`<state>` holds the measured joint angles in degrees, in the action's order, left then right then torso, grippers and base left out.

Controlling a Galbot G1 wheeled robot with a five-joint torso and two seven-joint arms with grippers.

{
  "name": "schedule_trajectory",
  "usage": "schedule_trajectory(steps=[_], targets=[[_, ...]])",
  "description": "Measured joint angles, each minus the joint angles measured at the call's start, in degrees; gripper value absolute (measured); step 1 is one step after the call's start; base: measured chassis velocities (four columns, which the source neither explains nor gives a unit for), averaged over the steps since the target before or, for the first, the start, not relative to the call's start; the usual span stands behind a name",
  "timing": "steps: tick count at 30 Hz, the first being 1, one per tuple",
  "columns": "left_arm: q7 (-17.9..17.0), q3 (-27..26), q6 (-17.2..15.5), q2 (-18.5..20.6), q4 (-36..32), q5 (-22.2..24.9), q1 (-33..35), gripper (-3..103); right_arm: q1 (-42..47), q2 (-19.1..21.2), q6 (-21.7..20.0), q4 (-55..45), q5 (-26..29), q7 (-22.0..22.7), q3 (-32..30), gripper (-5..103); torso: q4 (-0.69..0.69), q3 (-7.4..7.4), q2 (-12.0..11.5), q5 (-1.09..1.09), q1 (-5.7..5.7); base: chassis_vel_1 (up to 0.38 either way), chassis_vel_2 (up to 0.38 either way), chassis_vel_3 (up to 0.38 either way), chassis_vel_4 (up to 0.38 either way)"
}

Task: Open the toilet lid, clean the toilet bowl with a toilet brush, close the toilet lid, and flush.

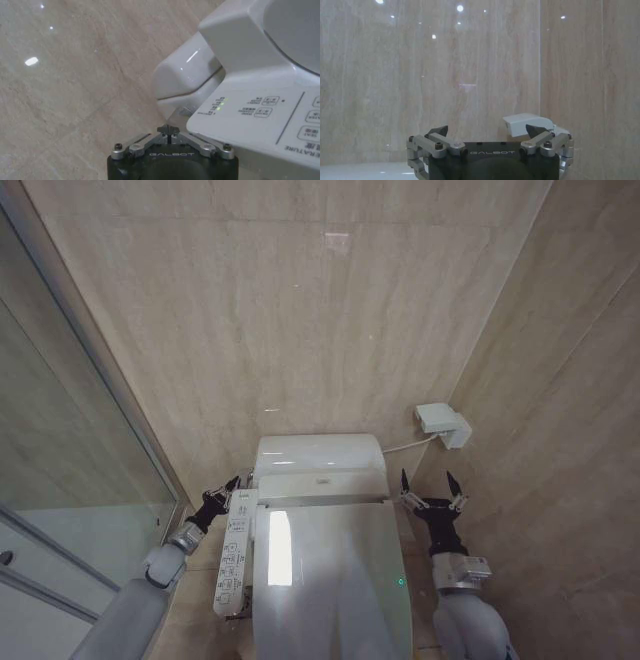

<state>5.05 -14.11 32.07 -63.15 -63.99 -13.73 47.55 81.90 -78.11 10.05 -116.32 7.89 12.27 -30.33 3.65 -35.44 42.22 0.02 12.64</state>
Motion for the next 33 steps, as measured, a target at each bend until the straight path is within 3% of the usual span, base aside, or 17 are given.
schedule_trajectory(steps=[33], targets=[[0.56, 3.66, 1.67, -0.90, 6.54, 0.24, -4.27, 0, 0.00, 0.00, 0.00, 0.00, 0.00, 0.00, 0.00, 100, 0.00, -0.02, -0.01, -0.03, 0.00, 0.000, 0.000, 0.000, 0.000]])
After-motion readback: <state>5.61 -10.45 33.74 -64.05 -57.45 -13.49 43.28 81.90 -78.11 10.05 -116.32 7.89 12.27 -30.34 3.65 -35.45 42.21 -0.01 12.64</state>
